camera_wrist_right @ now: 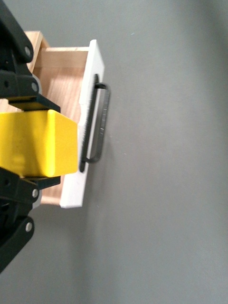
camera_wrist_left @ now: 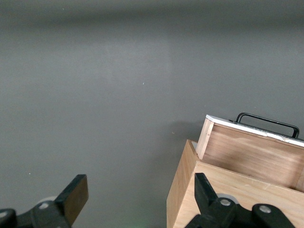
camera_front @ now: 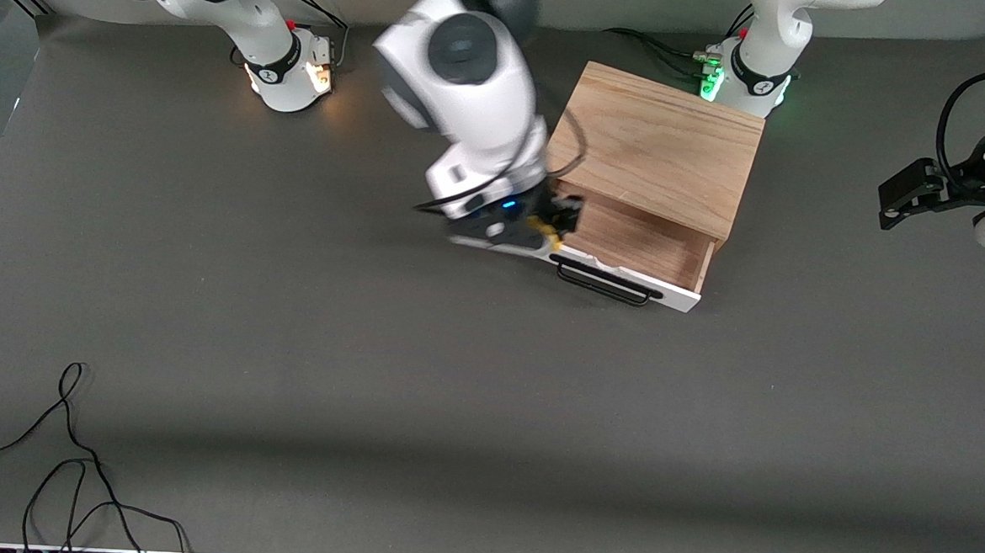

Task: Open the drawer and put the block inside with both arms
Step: 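Lift the yellow cube and carry it over the open drawer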

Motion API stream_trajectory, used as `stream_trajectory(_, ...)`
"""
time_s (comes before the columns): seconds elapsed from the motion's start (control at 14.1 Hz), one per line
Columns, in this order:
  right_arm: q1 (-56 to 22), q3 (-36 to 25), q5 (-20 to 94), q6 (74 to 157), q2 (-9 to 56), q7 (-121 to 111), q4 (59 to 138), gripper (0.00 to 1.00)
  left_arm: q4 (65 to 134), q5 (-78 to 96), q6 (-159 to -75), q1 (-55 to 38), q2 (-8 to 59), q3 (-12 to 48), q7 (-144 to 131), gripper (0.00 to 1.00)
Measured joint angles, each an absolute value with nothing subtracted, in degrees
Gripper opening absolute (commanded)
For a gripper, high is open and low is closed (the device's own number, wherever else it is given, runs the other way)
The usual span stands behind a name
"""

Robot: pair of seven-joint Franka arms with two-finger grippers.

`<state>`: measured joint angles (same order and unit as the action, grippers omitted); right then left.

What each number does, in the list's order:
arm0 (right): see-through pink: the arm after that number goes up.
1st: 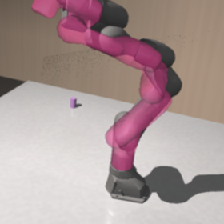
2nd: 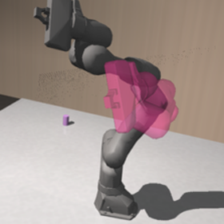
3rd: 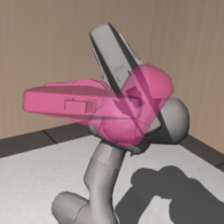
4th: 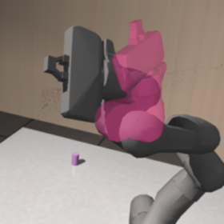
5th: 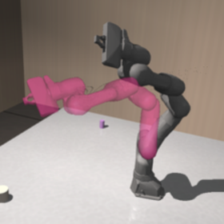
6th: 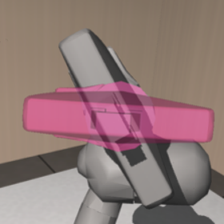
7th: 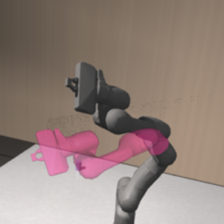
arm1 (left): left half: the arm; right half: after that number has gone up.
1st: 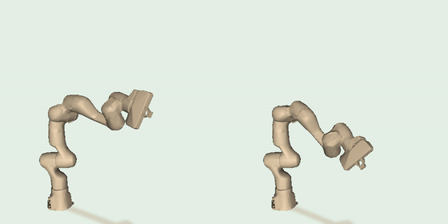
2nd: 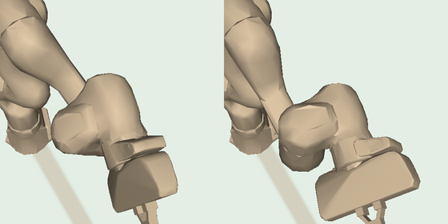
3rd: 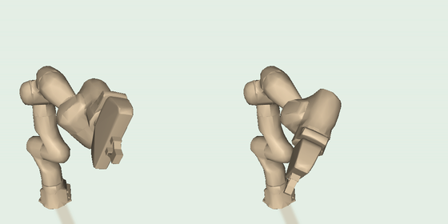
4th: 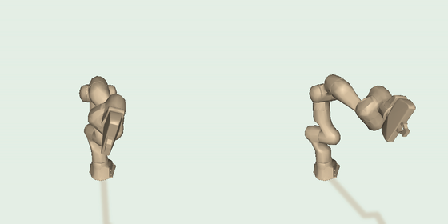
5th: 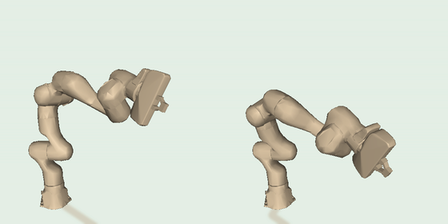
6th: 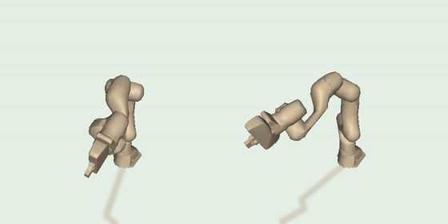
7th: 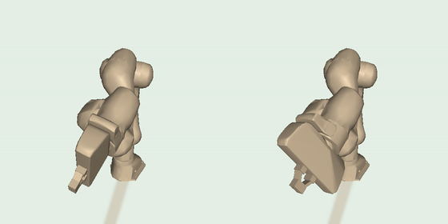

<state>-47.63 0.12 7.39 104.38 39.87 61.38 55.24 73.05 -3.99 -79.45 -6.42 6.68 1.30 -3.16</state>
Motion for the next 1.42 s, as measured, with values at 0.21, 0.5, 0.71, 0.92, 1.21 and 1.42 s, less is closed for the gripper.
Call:
stream_trajectory(0.21,-51.71,-0.07,5.42,107.55,44.08,65.41,55.42,0.00,73.07,-4.08,-79.45,-6.43,6.67,1.37,-3.15,1.00)
stream_trajectory(0.5,-53.92,-0.16,4.65,108.97,47.35,68.73,55.44,0.00,73.07,-4.08,-79.46,-6.47,6.57,1.87,-3.15,1.00)
stream_trajectory(0.71,-54.06,-0.25,4.10,109.72,48.87,69.81,55.51,0.00,73.98,-4.08,-79.91,-6.02,5.78,2.29,-3.15,1.00)
stream_trajectory(0.92,-54.35,-0.26,3.33,111.44,51.01,71.31,55.54,0.00,78.33,-4.08,-82.51,-2.42,2.87,5.92,-3.15,1.00)
stream_trajectory(1.21,-55.11,-0.26,2.86,114.58,52.84,72.38,55.54,0.28,85.96,-4.08,-85.15,-1.97,-2.30,7.12,-3.15,1.00)
stream_trajectory(1.42,-55.64,-0.26,2.23,114.69,52.88,72.77,55.47,1.00,87.97,-4.07,-86.65,-1.95,-3.56,7.15,-3.14,1.00)
